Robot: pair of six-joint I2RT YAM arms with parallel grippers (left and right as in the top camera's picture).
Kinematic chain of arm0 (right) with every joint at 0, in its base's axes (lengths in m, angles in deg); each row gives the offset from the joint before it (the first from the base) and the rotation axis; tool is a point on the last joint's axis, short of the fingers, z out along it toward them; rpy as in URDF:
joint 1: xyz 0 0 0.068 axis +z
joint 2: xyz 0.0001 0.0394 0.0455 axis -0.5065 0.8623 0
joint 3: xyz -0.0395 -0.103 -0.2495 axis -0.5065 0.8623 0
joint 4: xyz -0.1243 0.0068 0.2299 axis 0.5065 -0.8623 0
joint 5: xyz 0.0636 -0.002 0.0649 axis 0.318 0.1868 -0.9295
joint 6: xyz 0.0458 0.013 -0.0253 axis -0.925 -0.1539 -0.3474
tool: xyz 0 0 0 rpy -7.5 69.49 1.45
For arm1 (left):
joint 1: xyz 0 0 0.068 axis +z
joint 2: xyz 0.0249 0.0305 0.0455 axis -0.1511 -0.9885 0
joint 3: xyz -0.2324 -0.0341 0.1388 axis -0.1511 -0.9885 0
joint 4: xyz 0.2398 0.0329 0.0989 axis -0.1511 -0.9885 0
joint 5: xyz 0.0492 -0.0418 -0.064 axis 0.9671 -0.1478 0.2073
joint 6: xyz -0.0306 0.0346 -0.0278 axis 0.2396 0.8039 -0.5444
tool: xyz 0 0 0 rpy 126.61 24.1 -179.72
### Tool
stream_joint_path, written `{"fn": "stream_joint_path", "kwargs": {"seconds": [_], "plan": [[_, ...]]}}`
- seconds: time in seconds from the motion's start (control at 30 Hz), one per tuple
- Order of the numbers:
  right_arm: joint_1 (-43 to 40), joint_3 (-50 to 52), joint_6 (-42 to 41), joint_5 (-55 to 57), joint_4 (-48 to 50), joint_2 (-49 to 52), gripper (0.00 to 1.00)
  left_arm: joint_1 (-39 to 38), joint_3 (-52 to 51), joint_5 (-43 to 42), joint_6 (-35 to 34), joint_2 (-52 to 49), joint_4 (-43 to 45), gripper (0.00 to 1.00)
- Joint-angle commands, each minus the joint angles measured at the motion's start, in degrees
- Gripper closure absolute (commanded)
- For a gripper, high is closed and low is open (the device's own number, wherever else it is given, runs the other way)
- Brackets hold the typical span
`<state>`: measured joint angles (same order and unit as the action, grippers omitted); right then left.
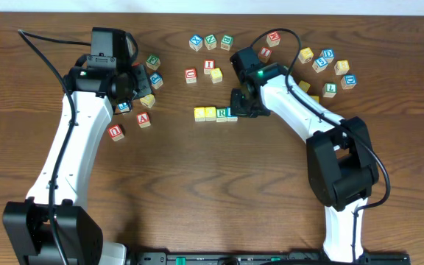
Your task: Spell out CORL
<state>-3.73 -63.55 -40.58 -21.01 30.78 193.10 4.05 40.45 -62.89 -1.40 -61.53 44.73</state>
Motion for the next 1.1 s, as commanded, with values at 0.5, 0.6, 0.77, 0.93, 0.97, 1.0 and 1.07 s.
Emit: {"fn": "stream_joint_path", "kwargs": {"seconds": [0.5, 0.6, 0.77, 0.93, 0.97, 1.0, 1.07], "plan": [[1.90, 0.17, -0.94, -0.66, 1.33, -0.13, 0.99, 0.13, 0.48, 0.72, 0.94, -0.42, -0.22, 0.92], [1.88, 0.17, -0.11, -0.70, 2.12, -0.13, 0.99, 0.13, 0.48, 0.72, 0.94, -0.42, -0.22, 0.92], [1.81, 0.02, 2.12, -0.74, 3.30, -0.70, 0.99, 0.13, 0.48, 0.72, 0.94, -0.42, -0.22, 0.92], [1.97, -0.50, 5.07, -0.74, 3.15, -3.76, 0.99, 0.13, 0.48, 0.72, 0.94, -0.42, -0.20, 0.92], [2.16, -0.50, 5.27, -0.87, 3.15, -4.22, 0.99, 0.13, 0.48, 0.72, 0.94, -0.42, -0.20, 0.92], [2.56, -0.50, 5.95, -1.38, 3.13, -4.66, 0.99, 0.13, 0.48, 0.74, 0.96, -0.42, -0.20, 0.92], [3.39, -0.50, 7.10, -2.80, 3.04, -4.83, 0.98, 0.13, 0.48, 0.74, 0.94, -0.42, -0.20, 0.92]]}}
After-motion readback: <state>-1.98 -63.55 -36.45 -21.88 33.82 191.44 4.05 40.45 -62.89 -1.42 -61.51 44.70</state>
